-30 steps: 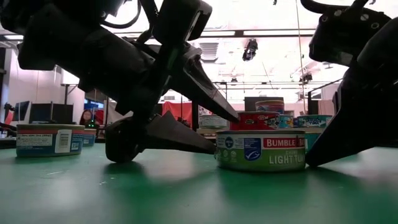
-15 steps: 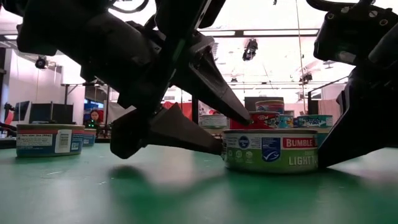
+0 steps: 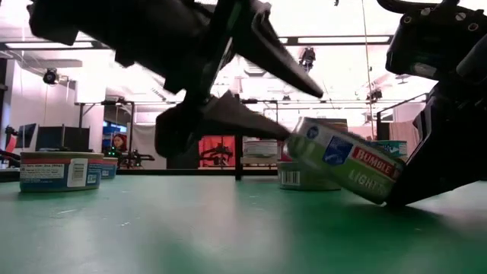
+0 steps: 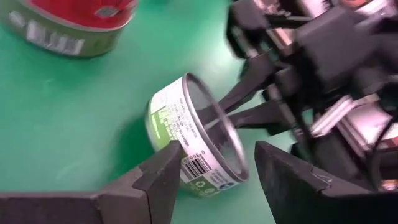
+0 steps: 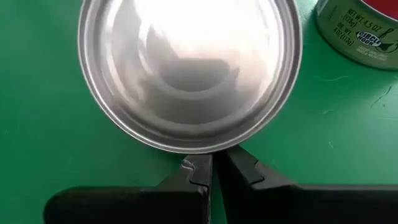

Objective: Stack canned seafood by type on shelf
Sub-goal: Stack the green tuna can on top of the green tuna can on the shelf

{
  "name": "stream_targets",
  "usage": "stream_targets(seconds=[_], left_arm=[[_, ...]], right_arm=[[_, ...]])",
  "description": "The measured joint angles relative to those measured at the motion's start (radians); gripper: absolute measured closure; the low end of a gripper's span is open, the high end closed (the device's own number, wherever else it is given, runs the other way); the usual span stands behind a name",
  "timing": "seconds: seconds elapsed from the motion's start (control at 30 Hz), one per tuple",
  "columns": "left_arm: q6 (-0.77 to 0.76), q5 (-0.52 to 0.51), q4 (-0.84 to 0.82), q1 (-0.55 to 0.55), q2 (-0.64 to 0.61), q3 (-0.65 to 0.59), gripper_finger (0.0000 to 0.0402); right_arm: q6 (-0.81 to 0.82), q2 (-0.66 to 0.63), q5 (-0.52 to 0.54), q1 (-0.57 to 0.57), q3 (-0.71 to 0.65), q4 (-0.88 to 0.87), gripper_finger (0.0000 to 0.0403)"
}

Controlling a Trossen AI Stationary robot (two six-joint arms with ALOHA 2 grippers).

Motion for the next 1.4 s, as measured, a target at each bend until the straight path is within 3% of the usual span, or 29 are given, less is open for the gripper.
stream_targets(seconds=[0.27, 0.67, 1.0, 1.4], left_arm=[[0.035, 0.023, 0.007, 0.0, -0.025, 0.002, 0.0212], [-0.018, 0.026, -0.144, 0.001, -0.018, 0.003, 0.0194], [-0.017, 0.006, -0.189, 0.001, -0.02, 0.002, 0.018], [-0.005, -0.003, -0.183, 0.001, -0.038, 0.001, 0.018]], right_arm=[[-0.004, 0.0, 0.004, 0.0, 0.0, 0.003, 0.039], [-0.006, 0.0, 0.005, -0.004, 0.002, 0.011, 0.039], [0.097, -0.061, 0.039, 0.027, 0.006, -0.156, 0.039], [-0.045, -0.075, 0.138, 0.022, 0.031, -0.11, 0.039]])
